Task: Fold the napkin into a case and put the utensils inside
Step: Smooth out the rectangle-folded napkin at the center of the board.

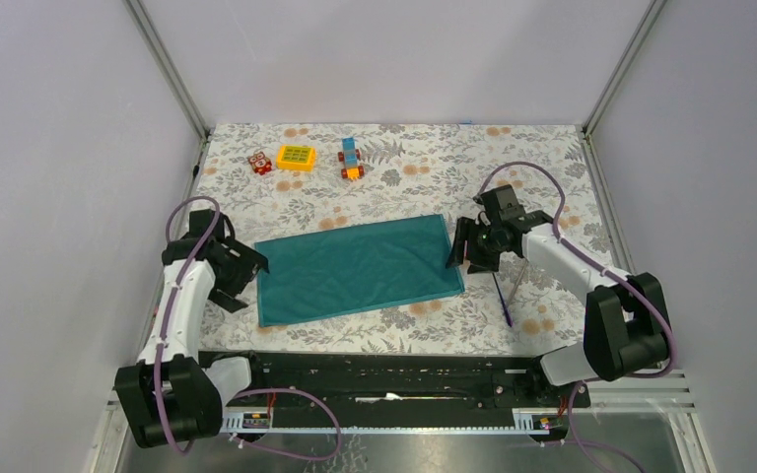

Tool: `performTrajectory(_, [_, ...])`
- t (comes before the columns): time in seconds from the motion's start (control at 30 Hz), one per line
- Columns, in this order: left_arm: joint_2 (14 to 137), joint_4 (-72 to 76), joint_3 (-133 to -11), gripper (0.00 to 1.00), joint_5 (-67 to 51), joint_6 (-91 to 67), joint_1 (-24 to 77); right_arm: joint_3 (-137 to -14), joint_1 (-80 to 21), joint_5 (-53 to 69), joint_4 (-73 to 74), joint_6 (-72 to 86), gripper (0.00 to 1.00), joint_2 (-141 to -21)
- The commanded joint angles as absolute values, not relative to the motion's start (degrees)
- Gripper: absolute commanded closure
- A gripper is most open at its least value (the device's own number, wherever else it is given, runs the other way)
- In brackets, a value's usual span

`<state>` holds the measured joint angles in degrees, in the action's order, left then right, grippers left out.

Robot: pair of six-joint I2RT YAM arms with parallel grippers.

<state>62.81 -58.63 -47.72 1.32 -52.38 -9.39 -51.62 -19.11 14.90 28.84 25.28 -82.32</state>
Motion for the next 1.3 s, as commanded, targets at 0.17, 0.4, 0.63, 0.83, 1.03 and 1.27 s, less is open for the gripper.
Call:
performTrajectory(0.17, [64.32,-44.74,-39.52,0.09,-16.7,-47.02,-7.99,-50.2,-19.07,32.15,18.33,29.43,0.32,-86.83])
performTrajectory(0.4, [69.51,-43.75,-37.27,0.09,-9.33,-47.45,-8.01,-42.96,-18.98,27.57,13.75,29.54,0.33,-89.99])
performTrajectory(0.63, [69.86,-45.02,-41.17,0.02,-6.77,-47.34,-7.93,-45.51,-19.76,23.01,17.56,28.21,0.31,-84.51])
performTrajectory(0.83, [68.29,-31.68,-47.73,0.01,-17.11,-42.39,-8.02,-58.75,-20.13,26.58,14.59,28.82,0.09,-91.74])
performTrajectory(1.03, [86.04,-23.06,-56.81,0.01,-25.01,-41.66,-8.01,-74.41,-19.95,28.54,12.84,29.52,0.0,-105.25])
performTrajectory(1.27, [95.4,-23.94,-64.78,0.01,-22.34,-38.77,-9.57,-82.24,-18.56,31.67,10.56,31.98,0.0,-115.6])
